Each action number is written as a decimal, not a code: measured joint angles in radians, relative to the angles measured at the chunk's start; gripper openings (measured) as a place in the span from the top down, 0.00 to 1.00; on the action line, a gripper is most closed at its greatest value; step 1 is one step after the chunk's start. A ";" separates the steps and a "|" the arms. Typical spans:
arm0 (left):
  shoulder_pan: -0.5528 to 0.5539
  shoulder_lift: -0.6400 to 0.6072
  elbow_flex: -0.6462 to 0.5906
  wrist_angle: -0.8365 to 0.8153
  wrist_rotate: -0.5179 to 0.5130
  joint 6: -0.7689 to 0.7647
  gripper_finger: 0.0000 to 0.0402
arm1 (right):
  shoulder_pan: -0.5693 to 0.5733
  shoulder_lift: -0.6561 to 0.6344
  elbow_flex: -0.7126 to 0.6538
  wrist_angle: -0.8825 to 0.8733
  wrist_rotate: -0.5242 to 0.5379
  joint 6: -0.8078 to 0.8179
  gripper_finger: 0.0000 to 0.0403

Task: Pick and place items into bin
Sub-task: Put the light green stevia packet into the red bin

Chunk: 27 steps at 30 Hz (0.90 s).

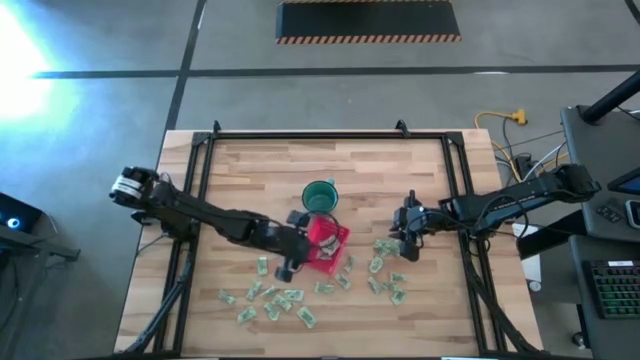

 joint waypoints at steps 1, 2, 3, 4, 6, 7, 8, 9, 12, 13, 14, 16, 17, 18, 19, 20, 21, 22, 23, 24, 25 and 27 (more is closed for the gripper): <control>-0.009 -0.012 0.000 -0.029 -0.001 -0.009 0.60 | 0.000 0.000 -0.005 -0.003 0.000 0.000 0.82; -0.017 -0.022 -0.001 -0.044 -0.002 -0.011 0.60 | 0.000 0.000 -0.010 -0.001 0.000 0.001 0.82; -0.025 -0.032 -0.001 -0.045 -0.003 -0.011 0.60 | 0.000 0.000 -0.015 0.001 0.000 0.002 0.82; -0.034 -0.045 -0.004 -0.049 -0.003 -0.011 0.60 | 0.000 0.000 -0.019 -0.001 0.000 0.003 0.82; -0.051 -0.071 -0.012 -0.075 -0.006 -0.013 0.60 | 0.000 0.002 -0.028 0.014 0.000 0.003 0.82; -0.058 -0.080 -0.012 -0.067 -0.007 -0.014 0.60 | 0.000 0.002 -0.033 0.022 0.000 0.003 0.82; -0.067 -0.093 -0.015 -0.063 -0.008 -0.015 0.60 | 0.000 0.002 -0.040 0.032 0.000 0.005 0.82; -0.076 -0.103 -0.021 -0.070 -0.010 -0.025 0.60 | 0.000 0.002 -0.046 0.042 0.000 0.010 0.82; -0.093 -0.116 -0.023 -0.080 -0.015 -0.048 0.60 | 0.000 0.002 -0.069 0.053 -0.004 0.044 0.82; -0.098 -0.118 -0.024 -0.092 -0.017 -0.061 0.60 | 0.000 0.002 -0.077 0.058 -0.006 0.057 0.82; -0.101 -0.119 -0.025 -0.100 -0.019 -0.063 0.60 | 0.000 0.002 -0.084 0.061 -0.008 0.067 0.82; -0.106 -0.118 -0.025 -0.103 -0.022 -0.064 0.60 | 0.000 -0.001 -0.097 0.060 -0.013 0.074 0.82; -0.107 -0.118 -0.025 -0.110 -0.024 -0.064 0.60 | 0.000 0.001 -0.102 0.077 -0.015 0.074 0.82; -0.108 -0.118 -0.025 -0.112 -0.025 -0.064 0.60 | 0.000 0.002 -0.111 0.103 -0.019 0.074 0.82; -0.108 -0.118 -0.025 -0.111 -0.026 -0.064 0.60 | 0.000 0.002 -0.122 0.132 -0.031 0.069 0.82; -0.108 -0.118 -0.025 -0.112 -0.028 -0.065 0.60 | 0.000 0.002 -0.134 0.169 -0.049 0.061 0.82; -0.108 -0.118 -0.025 -0.117 -0.029 -0.065 0.60 | 0.000 0.002 -0.146 0.211 -0.069 0.047 0.82; -0.108 -0.118 -0.025 -0.119 -0.032 -0.065 0.60 | 0.000 0.002 -0.158 0.249 -0.094 0.038 0.82; -0.108 -0.118 -0.025 -0.118 -0.033 -0.065 0.60 | 0.000 0.000 -0.169 0.272 -0.116 0.031 0.82; -0.108 -0.118 -0.026 -0.119 -0.033 -0.065 0.60 | 0.000 0.000 -0.178 0.285 -0.127 0.027 0.82; -0.108 -0.118 -0.025 -0.123 -0.033 -0.065 0.60 | 0.000 0.001 -0.186 0.287 -0.136 0.030 0.82; -0.108 -0.117 -0.025 -0.124 -0.032 -0.066 0.60 | 0.000 0.001 -0.204 0.286 -0.136 0.048 0.82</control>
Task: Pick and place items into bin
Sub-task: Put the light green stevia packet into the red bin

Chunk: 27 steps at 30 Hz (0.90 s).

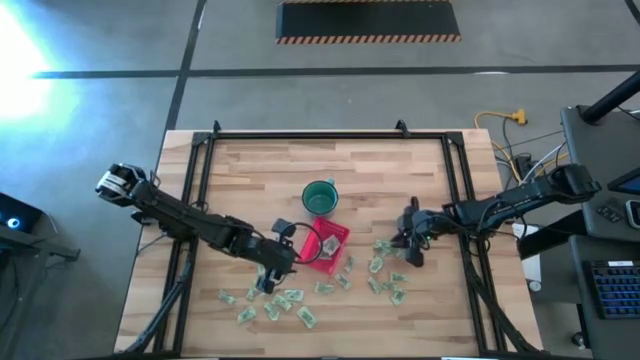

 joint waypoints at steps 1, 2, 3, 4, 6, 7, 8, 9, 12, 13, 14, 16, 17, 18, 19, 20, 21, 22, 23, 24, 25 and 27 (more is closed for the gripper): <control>0.000 0.000 0.000 -0.001 0.000 0.000 0.60 | 0.000 0.000 -0.009 0.004 0.000 0.007 0.82; 0.000 0.000 0.000 -0.001 0.000 0.000 0.60 | 0.000 0.000 -0.019 0.011 0.003 0.012 0.82; -0.001 0.000 0.000 -0.001 0.000 0.000 0.60 | 0.000 0.000 -0.028 0.021 0.004 0.013 0.82; -0.001 0.000 0.000 -0.001 0.000 -0.001 0.60 | 0.000 0.000 -0.037 0.038 0.005 0.014 0.82; -0.001 0.001 0.000 -0.002 0.000 -0.001 0.60 | 0.000 0.000 -0.047 0.070 0.006 0.012 0.82; -0.001 0.001 0.000 -0.002 0.000 -0.001 0.60 | 0.000 0.000 -0.051 0.088 0.006 0.009 0.81; -0.001 0.001 0.000 -0.003 0.000 -0.001 0.60 | 0.000 0.000 -0.053 0.100 0.005 0.003 0.81; -0.001 0.001 0.000 -0.003 0.000 -0.001 0.60 | 0.000 0.000 -0.054 0.108 0.004 -0.001 0.80; -0.001 0.001 -0.001 -0.005 0.000 -0.002 0.60 | 0.000 0.000 -0.054 0.120 0.004 -0.006 0.76; -0.001 0.001 -0.001 -0.004 0.000 -0.001 0.60 | 0.000 0.000 -0.054 0.120 0.004 -0.006 0.75; 0.000 0.001 -0.001 -0.005 0.000 -0.001 0.60 | 0.000 0.000 -0.054 0.120 0.004 -0.006 0.74; 0.000 0.001 -0.001 -0.006 0.000 -0.001 0.60 | 0.000 0.000 -0.055 0.120 0.004 -0.003 0.71; 0.000 0.001 -0.001 -0.006 0.000 -0.001 0.60 | 0.000 0.000 -0.056 0.120 0.005 -0.002 0.70; 0.000 0.001 -0.002 -0.006 0.000 -0.001 0.60 | 0.000 0.000 -0.057 0.120 0.005 0.000 0.69; 0.000 0.001 -0.003 -0.006 0.000 -0.001 0.60 | 0.000 0.000 -0.059 0.120 0.005 0.000 0.68; 0.000 0.001 -0.004 -0.007 0.001 -0.001 0.60 | 0.000 0.000 -0.059 0.120 0.005 0.000 0.67; 0.000 0.001 -0.004 -0.007 0.001 -0.001 0.60 | 0.000 0.000 -0.059 0.121 0.005 0.000 0.66; 0.000 0.001 -0.005 -0.007 0.001 -0.001 0.60 | 0.000 0.000 -0.059 0.122 0.005 0.000 0.66; 0.000 0.001 -0.006 -0.007 0.001 -0.001 0.60 | 0.000 0.000 -0.059 0.122 0.005 0.000 0.65; 0.000 0.001 -0.008 -0.006 0.001 -0.001 0.60 | 0.000 0.000 -0.059 0.122 0.005 0.000 0.65; 0.000 0.001 -0.011 -0.006 0.001 -0.001 0.60 | 0.000 0.000 -0.059 0.121 0.005 0.000 0.64; 0.000 0.001 -0.017 -0.006 0.001 -0.001 0.60 | 0.000 0.000 -0.059 0.119 0.006 0.000 0.63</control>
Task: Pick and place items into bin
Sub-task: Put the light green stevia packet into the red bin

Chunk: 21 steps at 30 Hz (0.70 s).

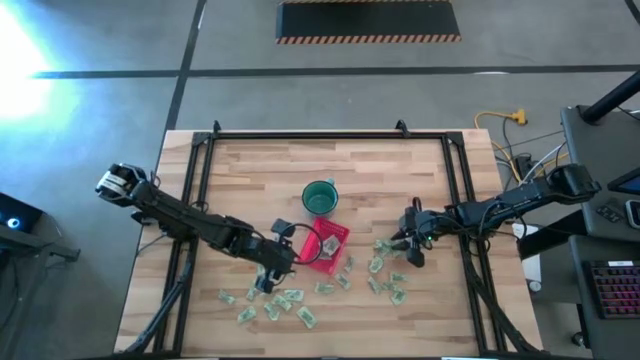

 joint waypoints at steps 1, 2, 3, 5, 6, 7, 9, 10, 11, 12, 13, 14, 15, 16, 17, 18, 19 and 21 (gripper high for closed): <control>0.000 0.000 -0.001 -0.001 0.000 0.000 0.60 | 0.000 0.000 0.000 0.000 0.000 -0.001 0.63; 0.000 0.000 -0.002 0.000 0.000 0.000 0.60 | 0.000 0.000 0.000 0.000 0.001 -0.004 0.63; 0.000 0.000 -0.003 0.000 0.000 0.000 0.60 | 0.000 0.000 0.000 0.000 0.001 -0.007 0.62; 0.000 0.000 -0.003 0.000 0.000 0.000 0.60 | 0.000 -0.001 0.001 -0.005 0.001 -0.008 0.61; 0.000 0.000 -0.003 0.000 0.000 0.000 0.60 | 0.000 -0.001 0.004 -0.008 0.000 -0.008 0.61; 0.000 0.000 -0.004 0.000 0.000 0.000 0.60 | 0.000 -0.001 0.008 -0.007 -0.001 -0.012 0.61; 0.000 0.000 -0.004 0.001 0.000 0.000 0.60 | 0.000 -0.002 0.018 -0.013 -0.006 -0.031 0.60; 0.000 0.000 -0.004 0.001 0.000 0.000 0.60 | 0.000 -0.002 0.023 -0.019 -0.006 -0.043 0.60; 0.001 0.000 -0.004 0.001 0.000 0.000 0.60 | 0.000 -0.002 0.031 -0.031 -0.006 -0.049 0.60; 0.001 0.000 -0.004 0.001 0.000 0.000 0.60 | 0.000 -0.002 0.040 -0.046 -0.006 -0.051 0.60; 0.001 0.000 -0.004 0.001 0.000 0.000 0.60 | 0.000 -0.002 0.050 -0.067 -0.006 -0.052 0.60; 0.001 0.000 -0.004 0.001 0.000 0.000 0.60 | 0.000 -0.002 0.059 -0.091 -0.006 -0.052 0.60; 0.001 0.000 -0.004 0.001 0.000 0.000 0.60 | 0.000 -0.002 0.067 -0.114 -0.006 -0.053 0.60; 0.001 0.000 -0.004 0.001 0.000 0.000 0.60 | 0.000 -0.002 0.073 -0.127 -0.006 -0.053 0.61; 0.001 0.000 -0.004 0.001 0.000 0.000 0.60 | 0.000 -0.002 0.076 -0.131 -0.006 -0.053 0.61; 0.000 0.000 -0.004 0.001 0.000 0.000 0.60 | 0.000 -0.002 0.078 -0.131 -0.006 -0.053 0.61; 0.001 0.000 -0.004 0.002 0.000 0.000 0.60 | 0.000 -0.002 0.080 -0.133 -0.006 -0.058 0.61; 0.000 0.000 -0.005 0.003 0.000 0.000 0.60 | 0.000 -0.002 0.085 -0.146 -0.006 -0.060 0.62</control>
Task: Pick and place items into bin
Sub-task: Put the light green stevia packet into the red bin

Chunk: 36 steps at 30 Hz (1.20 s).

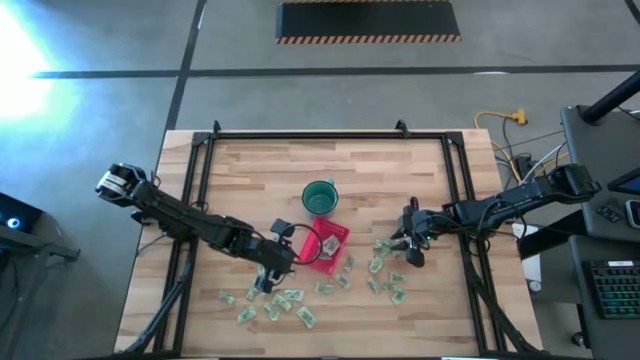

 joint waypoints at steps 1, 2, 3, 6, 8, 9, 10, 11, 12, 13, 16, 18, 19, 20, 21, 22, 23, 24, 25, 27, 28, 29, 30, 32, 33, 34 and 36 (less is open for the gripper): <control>0.000 0.000 -0.001 0.000 0.000 0.000 0.60 | 0.000 0.000 0.001 -0.002 0.000 0.000 0.62; 0.000 0.000 -0.003 0.001 0.000 0.000 0.60 | 0.000 0.000 0.003 -0.003 0.000 0.000 0.63; 0.000 0.000 -0.005 0.001 0.000 0.000 0.60 | 0.000 0.000 0.003 -0.002 0.002 -0.001 0.63; 0.000 0.000 -0.013 0.003 0.000 0.000 0.60 | 0.000 -0.001 0.003 -0.036 0.043 -0.003 0.64; 0.000 0.000 -0.015 0.002 0.000 0.000 0.60 | 0.000 -0.001 0.003 -0.071 0.083 0.003 0.64; 0.000 0.000 -0.015 0.003 0.000 0.000 0.60 | 0.000 -0.001 0.003 -0.079 0.096 0.010 0.65; 0.000 0.000 -0.015 0.004 0.000 0.000 0.60 | 0.000 -0.001 0.003 -0.080 0.100 0.012 0.65; 0.000 0.000 -0.015 0.003 0.000 0.000 0.60 | 0.000 -0.001 0.003 -0.075 0.100 0.012 0.65; 0.000 0.000 -0.015 0.003 0.000 0.000 0.60 | 0.000 -0.001 0.003 -0.065 0.099 0.012 0.65; 0.000 0.000 -0.015 0.003 0.000 0.000 0.60 | 0.000 -0.001 0.003 -0.055 0.097 0.012 0.65; 0.000 0.000 -0.015 0.003 0.000 0.000 0.60 | 0.000 -0.001 0.003 -0.040 0.080 0.012 0.64; 0.000 0.000 -0.015 0.003 0.000 0.000 0.60 | 0.000 0.000 0.003 -0.038 0.079 0.015 0.63; 0.000 0.000 -0.015 0.003 0.000 0.000 0.60 | 0.000 0.000 0.003 -0.036 0.079 0.015 0.63; 0.000 0.000 -0.015 0.003 0.000 0.000 0.60 | 0.000 0.000 0.001 -0.031 0.079 0.015 0.63; 0.000 0.000 -0.015 0.003 0.000 0.000 0.60 | 0.000 0.000 -0.001 -0.021 0.079 0.016 0.63; -0.001 0.000 -0.016 0.003 0.000 0.000 0.60 | 0.000 0.000 -0.005 -0.009 0.079 0.016 0.64; -0.001 0.000 -0.016 0.003 0.000 0.000 0.60 | 0.000 0.000 -0.012 0.008 0.079 0.016 0.64; -0.001 0.000 -0.016 0.003 0.000 0.000 0.60 | 0.000 0.000 -0.017 0.020 0.079 0.016 0.64; -0.001 0.000 -0.016 0.003 0.000 -0.003 0.60 | 0.000 0.001 -0.021 0.027 0.079 0.016 0.65; -0.001 0.000 -0.016 0.003 0.000 -0.022 0.60 | 0.000 0.003 -0.031 0.042 0.079 0.023 0.65; 0.000 0.000 -0.016 0.003 0.000 -0.024 0.60 | 0.000 0.003 -0.034 0.042 0.078 0.029 0.65; 0.000 0.000 -0.016 0.003 0.000 -0.024 0.60 | 0.000 0.003 -0.036 0.041 0.078 0.035 0.66; 0.000 0.000 -0.016 0.003 0.000 -0.024 0.60 | 0.000 0.003 -0.038 0.042 0.078 0.040 0.66; 0.000 0.000 -0.016 0.002 0.000 -0.024 0.60 | 0.000 0.003 -0.042 0.042 0.078 0.054 0.65; 0.000 0.000 -0.016 0.002 0.000 -0.024 0.60 | 0.000 0.003 -0.044 0.042 0.078 0.057 0.65; 0.000 0.000 -0.017 0.003 0.000 -0.024 0.60 | 0.000 0.003 -0.045 0.043 0.078 0.059 0.65; 0.000 0.000 -0.019 0.003 0.000 -0.025 0.60 | 0.000 0.003 -0.047 0.050 0.078 0.060 0.65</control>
